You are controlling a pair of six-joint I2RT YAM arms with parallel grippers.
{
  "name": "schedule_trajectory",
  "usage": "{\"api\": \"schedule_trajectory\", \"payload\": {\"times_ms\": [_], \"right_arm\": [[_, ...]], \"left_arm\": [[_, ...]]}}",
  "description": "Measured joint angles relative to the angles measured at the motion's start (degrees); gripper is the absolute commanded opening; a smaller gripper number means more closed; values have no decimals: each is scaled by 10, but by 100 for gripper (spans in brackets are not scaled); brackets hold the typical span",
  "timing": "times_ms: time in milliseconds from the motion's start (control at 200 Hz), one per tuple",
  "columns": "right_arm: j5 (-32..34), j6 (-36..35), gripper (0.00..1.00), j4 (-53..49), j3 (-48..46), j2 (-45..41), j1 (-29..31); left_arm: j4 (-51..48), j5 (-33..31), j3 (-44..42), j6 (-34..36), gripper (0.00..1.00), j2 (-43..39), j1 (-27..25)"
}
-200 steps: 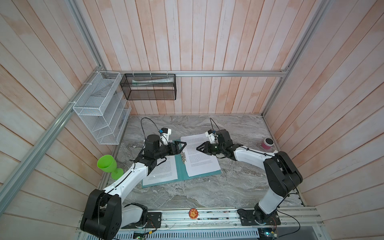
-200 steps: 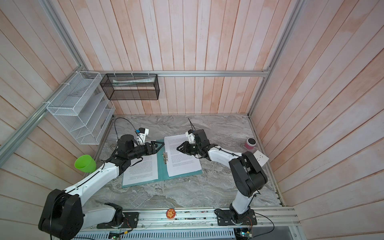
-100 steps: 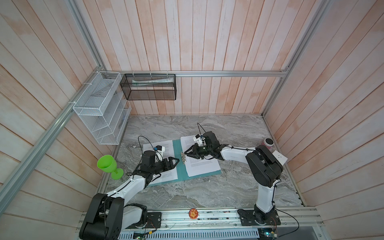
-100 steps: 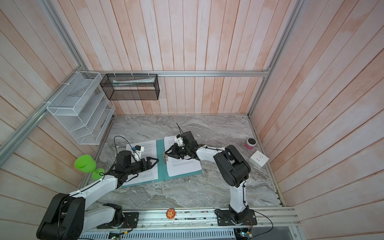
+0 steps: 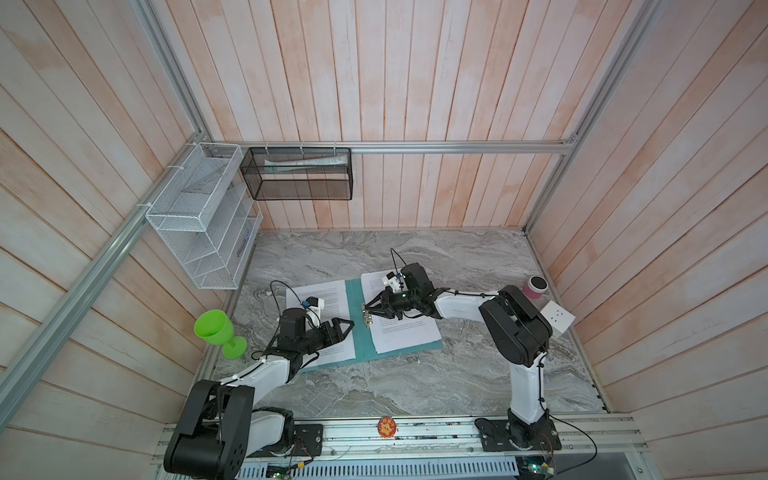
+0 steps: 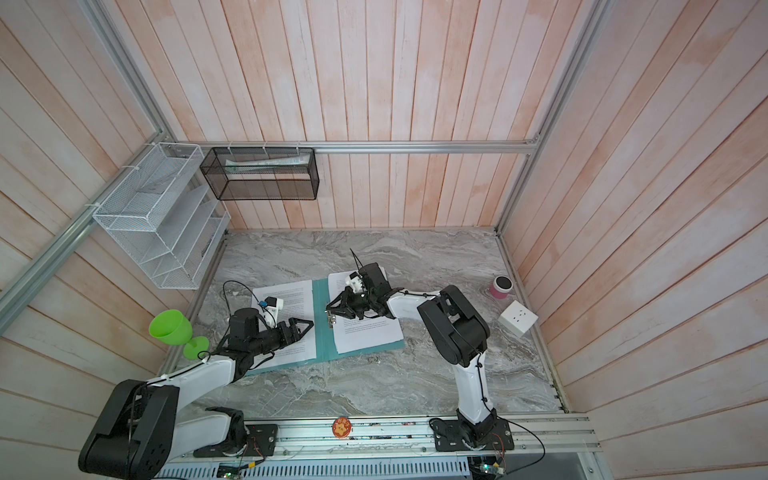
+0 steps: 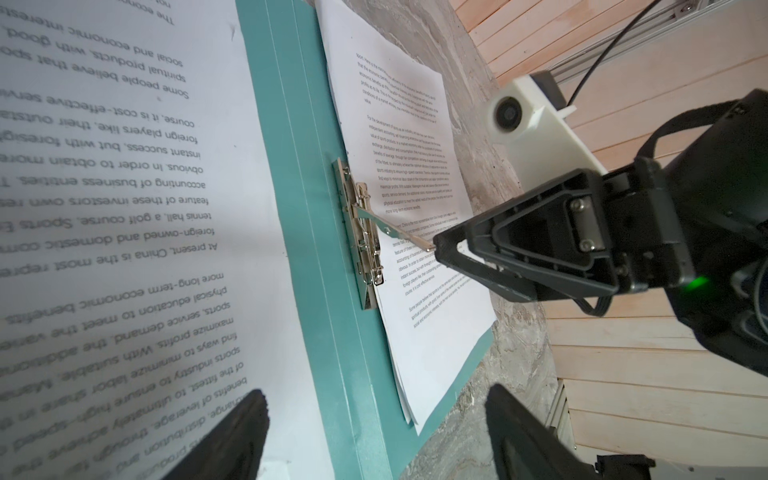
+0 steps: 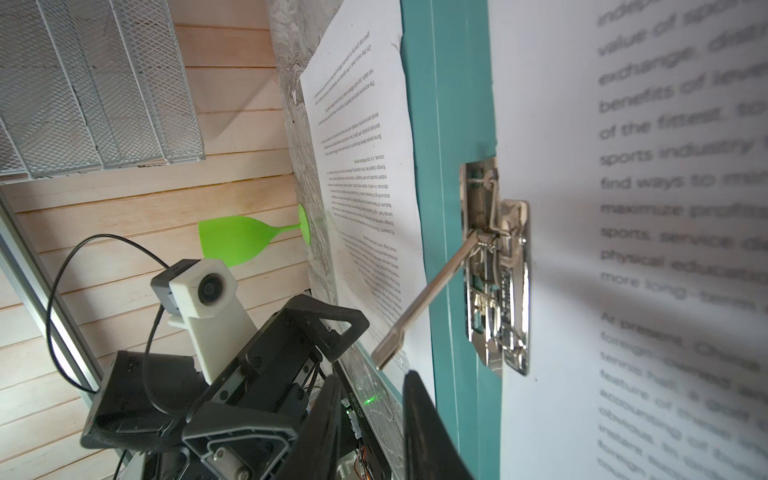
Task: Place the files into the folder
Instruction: 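Grasp the metal clip lever with the right gripper, then press the clip lever down with the right gripper to close the clip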
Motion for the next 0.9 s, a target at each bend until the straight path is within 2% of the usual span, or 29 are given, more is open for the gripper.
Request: {"api": "schedule_trajectory", "payload": {"times_ms": [435, 630, 900], "right_arm": [[-25, 17, 23, 19, 8, 27, 0], [-34, 22, 19, 21, 11, 40, 0], [-47, 22, 8, 23, 17, 48, 1]], "left_arm": [[14, 13, -7, -5, 84, 16, 8], [18, 15, -7, -6, 84, 25, 9], [22, 15, -7, -7, 84, 30, 9]]}}
